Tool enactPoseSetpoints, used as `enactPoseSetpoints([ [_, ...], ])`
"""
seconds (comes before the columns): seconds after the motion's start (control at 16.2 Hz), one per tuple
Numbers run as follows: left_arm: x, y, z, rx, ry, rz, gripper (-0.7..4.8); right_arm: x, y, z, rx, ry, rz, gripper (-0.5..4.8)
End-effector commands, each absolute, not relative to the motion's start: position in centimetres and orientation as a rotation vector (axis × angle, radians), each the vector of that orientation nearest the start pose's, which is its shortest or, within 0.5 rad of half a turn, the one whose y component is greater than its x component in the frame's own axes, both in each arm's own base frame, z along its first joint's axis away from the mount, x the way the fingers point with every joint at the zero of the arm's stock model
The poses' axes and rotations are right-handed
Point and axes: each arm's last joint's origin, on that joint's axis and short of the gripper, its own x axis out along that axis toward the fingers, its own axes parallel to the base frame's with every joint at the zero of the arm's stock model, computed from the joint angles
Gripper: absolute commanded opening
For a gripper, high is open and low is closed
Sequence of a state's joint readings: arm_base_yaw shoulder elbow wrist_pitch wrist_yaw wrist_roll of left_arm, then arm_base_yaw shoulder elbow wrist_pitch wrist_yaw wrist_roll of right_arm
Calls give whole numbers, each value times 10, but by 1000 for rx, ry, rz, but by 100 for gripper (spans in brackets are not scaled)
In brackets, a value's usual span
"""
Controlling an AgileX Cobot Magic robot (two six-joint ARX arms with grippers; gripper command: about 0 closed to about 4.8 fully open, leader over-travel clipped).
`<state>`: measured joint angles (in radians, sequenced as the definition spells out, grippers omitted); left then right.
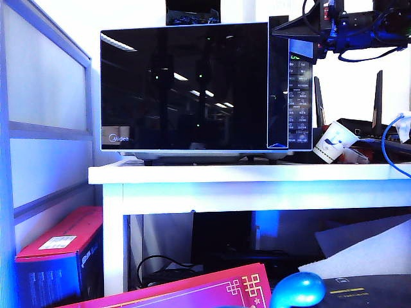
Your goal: Open the microwave door, place the orange inside the microwave, then close the microwave door.
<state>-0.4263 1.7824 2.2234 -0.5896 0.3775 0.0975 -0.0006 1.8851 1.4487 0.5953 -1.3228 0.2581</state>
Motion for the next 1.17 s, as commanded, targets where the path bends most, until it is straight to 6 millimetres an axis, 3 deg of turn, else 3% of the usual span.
enactPoseSetpoints([
  [0.06, 351, -172, 498, 94, 33, -810, 281, 420, 28, 325, 77, 0, 1363, 238],
  [0.37, 385, -187, 476, 93, -27, -806, 281, 419, 29, 325, 82, 11, 1396, 238],
  [0.74, 412, -200, 456, 91, -112, -802, 281, 418, 29, 326, 91, 27, 1426, 238],
  [1.17, 437, -211, 420, 92, -36, -806, 281, 418, 29, 326, 96, 30, 1421, 238],
])
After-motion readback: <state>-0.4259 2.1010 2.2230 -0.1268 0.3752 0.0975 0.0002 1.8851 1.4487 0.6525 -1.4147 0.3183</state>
